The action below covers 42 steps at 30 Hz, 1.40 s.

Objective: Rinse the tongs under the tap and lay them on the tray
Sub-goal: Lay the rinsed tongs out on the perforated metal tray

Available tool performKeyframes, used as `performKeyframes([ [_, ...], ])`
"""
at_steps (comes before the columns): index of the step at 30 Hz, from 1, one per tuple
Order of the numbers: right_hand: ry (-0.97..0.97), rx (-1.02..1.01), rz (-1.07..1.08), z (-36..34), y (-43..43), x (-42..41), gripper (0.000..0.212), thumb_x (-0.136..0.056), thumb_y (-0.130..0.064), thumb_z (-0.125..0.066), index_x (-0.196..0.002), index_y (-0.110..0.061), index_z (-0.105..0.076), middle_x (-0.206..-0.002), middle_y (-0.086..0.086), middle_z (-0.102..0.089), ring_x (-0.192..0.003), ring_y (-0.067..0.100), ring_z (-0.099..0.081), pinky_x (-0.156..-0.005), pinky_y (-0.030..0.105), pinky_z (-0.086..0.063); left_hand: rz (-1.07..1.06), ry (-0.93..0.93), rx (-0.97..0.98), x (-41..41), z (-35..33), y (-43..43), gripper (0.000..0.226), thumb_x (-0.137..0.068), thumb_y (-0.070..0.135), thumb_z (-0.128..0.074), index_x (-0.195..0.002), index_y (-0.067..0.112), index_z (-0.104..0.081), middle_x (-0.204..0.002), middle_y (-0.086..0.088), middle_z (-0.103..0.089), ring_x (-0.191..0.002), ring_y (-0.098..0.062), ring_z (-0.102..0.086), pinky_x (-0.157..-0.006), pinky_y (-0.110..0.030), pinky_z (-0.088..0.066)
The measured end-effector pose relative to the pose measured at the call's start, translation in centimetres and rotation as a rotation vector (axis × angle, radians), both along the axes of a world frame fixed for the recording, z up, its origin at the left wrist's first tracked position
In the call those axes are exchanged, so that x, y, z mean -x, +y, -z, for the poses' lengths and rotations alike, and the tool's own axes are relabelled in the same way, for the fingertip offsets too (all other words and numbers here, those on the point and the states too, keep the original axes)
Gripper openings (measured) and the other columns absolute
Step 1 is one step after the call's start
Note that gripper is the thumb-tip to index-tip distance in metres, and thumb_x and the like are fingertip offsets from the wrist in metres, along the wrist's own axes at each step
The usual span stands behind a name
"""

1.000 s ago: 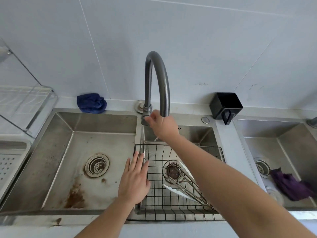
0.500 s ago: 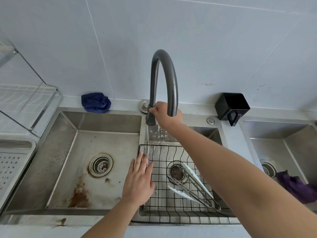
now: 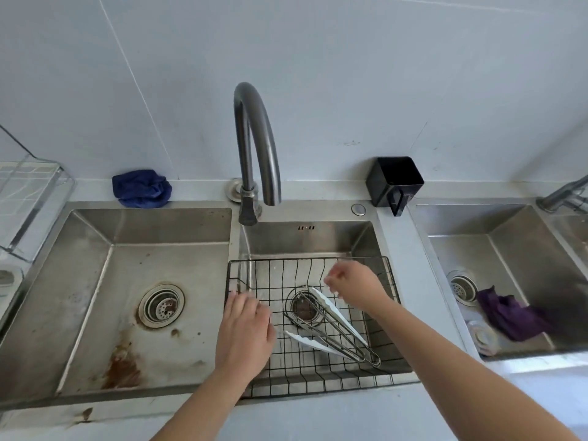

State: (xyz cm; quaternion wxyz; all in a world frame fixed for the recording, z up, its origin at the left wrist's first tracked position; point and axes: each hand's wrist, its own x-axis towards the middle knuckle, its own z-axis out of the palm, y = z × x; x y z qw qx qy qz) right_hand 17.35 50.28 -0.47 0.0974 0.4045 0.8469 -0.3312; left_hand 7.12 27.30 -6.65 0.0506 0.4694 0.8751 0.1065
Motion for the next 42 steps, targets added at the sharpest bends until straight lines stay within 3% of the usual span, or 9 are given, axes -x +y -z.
performKeyframes([
  [3,-0.122,-0.059,0.022,3.2,-0.6,-5.2,0.015,-0.097,-0.032,-0.060,-0.100,-0.023,-0.072,-0.089,-0.007,-0.071,-0.085,0.018,-0.067,-0.073,0.028,-0.052,-0.250,-0.486,-0.027,-3.6,-1.2,1.5,0.014,-0.091,0.033,-0.063,-0.080,0.027,-0.067,-0.071,0.011,-0.064,-0.064,-0.008,-0.059,-0.060,-0.026,-0.050],
  [6,-0.265,-0.133,-0.092,6.0,-1.4,-7.2,0.018,-0.101,-0.025,-0.053,-0.110,-0.016,-0.067,-0.103,0.004,-0.071,-0.096,0.025,-0.067,-0.076,0.032,-0.053,-0.498,-0.833,-0.038,-5.5,-0.4,3.1,0.017,-0.093,0.036,-0.061,-0.083,0.022,-0.063,-0.075,0.006,-0.066,-0.067,-0.015,-0.061,-0.061,-0.032,-0.045],
  [11,-0.434,-0.105,-0.135,7.7,-2.0,-7.6,0.007,-0.098,-0.011,-0.052,-0.092,-0.015,-0.053,-0.100,0.008,-0.064,-0.098,0.030,-0.066,-0.068,0.033,-0.046,-0.567,-0.715,0.054,-6.6,1.0,5.3,0.038,-0.091,0.052,-0.062,-0.096,0.015,-0.054,-0.077,0.010,-0.058,-0.067,-0.013,-0.056,-0.058,-0.032,-0.040],
  [16,-0.318,-0.024,-0.077,7.4,-1.9,-7.2,0.029,-0.096,-0.010,-0.049,-0.114,-0.014,-0.071,-0.109,0.006,-0.073,-0.096,0.026,-0.069,-0.079,0.035,-0.060,-0.786,-0.916,0.052,-7.2,2.3,6.4,0.066,-0.081,0.061,-0.069,-0.118,0.011,-0.048,-0.092,-0.005,-0.067,-0.087,-0.031,-0.070,-0.073,-0.043,-0.062],
  [19,-0.289,-0.048,-0.098,7.1,-2.2,-7.4,0.025,-0.098,-0.014,-0.048,-0.118,-0.016,-0.064,-0.111,0.007,-0.071,-0.097,0.028,-0.067,-0.078,0.034,-0.056,-0.799,-0.889,0.096,-7.6,2.8,6.9,0.063,-0.079,0.063,-0.068,-0.115,0.013,-0.057,-0.110,-0.014,-0.067,-0.093,-0.034,-0.070,-0.082,-0.044,-0.060],
  [23,-0.266,-0.166,-0.143,7.4,-3.1,-8.5,0.008,-0.099,-0.021,-0.049,-0.094,-0.015,-0.051,-0.087,0.005,-0.063,-0.077,0.029,-0.060,-0.061,0.034,-0.046,-0.833,-0.797,0.169,-7.3,2.9,8.0,0.049,-0.084,0.058,-0.066,-0.106,0.015,-0.068,-0.115,-0.009,-0.043,-0.076,-0.025,-0.060,-0.067,-0.033,-0.049],
  [27,-0.282,-0.205,-0.158,7.3,-3.2,-8.7,0.027,-0.101,-0.041,-0.054,-0.087,-0.018,-0.049,-0.077,0.000,-0.058,-0.071,0.025,-0.053,-0.057,0.031,-0.038,-0.910,-0.778,0.114,-7.7,3.3,8.5,0.037,-0.088,0.047,-0.065,-0.107,0.016,-0.070,-0.124,-0.011,-0.039,-0.104,-0.033,-0.055,-0.073,-0.038,-0.049],
  [35,-0.225,-0.142,-0.128,7.5,-4.5,-8.0,0.048,-0.091,-0.070,-0.052,-0.089,-0.022,-0.052,-0.076,-0.006,-0.056,-0.074,0.020,-0.055,-0.059,0.031,-0.039,-1.044,-0.711,-0.038,-7.7,3.3,8.3,0.023,-0.085,0.039,-0.071,-0.104,0.026,-0.075,-0.130,-0.013,-0.044,-0.116,-0.035,-0.043,-0.090,-0.043,-0.047],
  [42,-0.189,-0.101,-0.125,7.3,-4.0,-7.9,0.025,-0.101,-0.041,-0.055,-0.100,-0.017,-0.060,-0.091,0.003,-0.069,-0.083,0.026,-0.063,-0.070,0.032,-0.052,-1.049,-0.727,-0.161,-6.0,3.0,7.6,0.014,-0.091,0.032,-0.068,-0.099,0.021,-0.070,-0.108,-0.004,-0.037,-0.064,-0.021,-0.054,-0.058,-0.026,-0.040],
])
